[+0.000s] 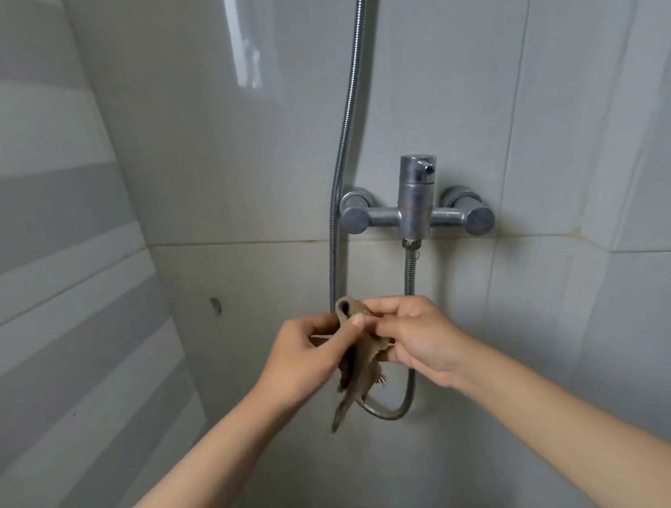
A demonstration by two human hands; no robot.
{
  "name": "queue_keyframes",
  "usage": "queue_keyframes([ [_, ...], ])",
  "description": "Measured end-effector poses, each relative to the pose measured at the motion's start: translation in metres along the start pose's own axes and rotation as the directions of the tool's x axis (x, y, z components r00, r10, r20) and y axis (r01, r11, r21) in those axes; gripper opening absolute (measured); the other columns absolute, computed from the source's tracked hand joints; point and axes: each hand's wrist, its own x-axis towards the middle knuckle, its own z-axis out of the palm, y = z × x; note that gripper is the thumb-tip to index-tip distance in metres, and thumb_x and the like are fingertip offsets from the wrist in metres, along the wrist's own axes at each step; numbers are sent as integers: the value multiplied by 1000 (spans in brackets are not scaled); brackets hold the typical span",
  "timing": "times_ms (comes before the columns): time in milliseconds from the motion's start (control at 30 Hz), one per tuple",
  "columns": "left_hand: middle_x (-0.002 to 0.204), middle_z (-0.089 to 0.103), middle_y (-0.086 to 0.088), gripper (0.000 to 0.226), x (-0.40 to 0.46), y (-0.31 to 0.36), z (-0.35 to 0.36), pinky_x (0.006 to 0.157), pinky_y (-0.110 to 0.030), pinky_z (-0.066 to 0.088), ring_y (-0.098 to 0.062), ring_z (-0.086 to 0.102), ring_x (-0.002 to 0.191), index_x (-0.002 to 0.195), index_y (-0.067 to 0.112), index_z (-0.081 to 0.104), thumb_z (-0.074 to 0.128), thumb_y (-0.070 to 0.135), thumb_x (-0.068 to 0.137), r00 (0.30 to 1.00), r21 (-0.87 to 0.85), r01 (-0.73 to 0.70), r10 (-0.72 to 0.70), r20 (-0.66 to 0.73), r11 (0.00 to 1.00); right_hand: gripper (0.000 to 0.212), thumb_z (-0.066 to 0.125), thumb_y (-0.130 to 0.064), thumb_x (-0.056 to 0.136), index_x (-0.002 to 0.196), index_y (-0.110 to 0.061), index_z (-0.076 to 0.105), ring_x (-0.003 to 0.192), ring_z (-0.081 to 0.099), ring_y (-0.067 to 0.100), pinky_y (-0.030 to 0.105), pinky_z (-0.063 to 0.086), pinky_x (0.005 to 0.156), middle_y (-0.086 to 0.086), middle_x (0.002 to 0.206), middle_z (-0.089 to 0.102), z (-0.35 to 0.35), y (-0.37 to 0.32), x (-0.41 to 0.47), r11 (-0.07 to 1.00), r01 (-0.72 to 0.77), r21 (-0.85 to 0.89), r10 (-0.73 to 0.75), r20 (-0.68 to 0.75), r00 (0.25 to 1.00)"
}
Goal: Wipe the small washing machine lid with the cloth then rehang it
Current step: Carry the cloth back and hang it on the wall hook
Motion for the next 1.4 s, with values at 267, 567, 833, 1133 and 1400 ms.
queue_keyframes([
  [267,77,69,-5,14,12,-32,-93,68,-32,52,-19,66,72,85,20,58,62,7,86,958,559,-93,228,-176,824,24,61,-5,85,80,-29,57,67,58,17,27,46,66,13,79,67,45,12,44,778,228,-586,-270,17,963],
  [567,81,59,-8,22,33,-90,-197,45,-29,45,-24,59,64,94,13,57,70,6,77,901,917,-361,317,296,168,25,49,-5,89,108,-6,66,80,54,23,38,51,68,12,114,52,100,53,125,9,576,-818,-410,522,748],
  [833,80,59,-16,25,94,-130,-241,38,-33,48,-31,59,56,100,3,67,69,5,75,934,947,-296,244,260,123,21,48,-13,87,85,-3,66,69,59,31,37,50,44,12,90,65,126,90,213,-280,510,-814,-424,581,695],
  [1133,79,57,-20,24,132,-178,-262,44,-40,49,-37,58,56,90,-2,67,51,15,87,952,955,-242,230,200,172,26,46,-12,77,76,-10,71,66,64,25,29,54,46,6,74,68,140,127,262,-346,437,-830,-404,553,729],
  [1400,83,58,-21,34,121,-198,-242,56,-39,50,-34,60,68,95,2,72,48,24,88,978,828,-73,200,-49,557,50,71,-1,66,115,-2,64,73,64,34,30,54,55,12,100,74,140,138,246,-163,429,-888,-308,459,833],
])
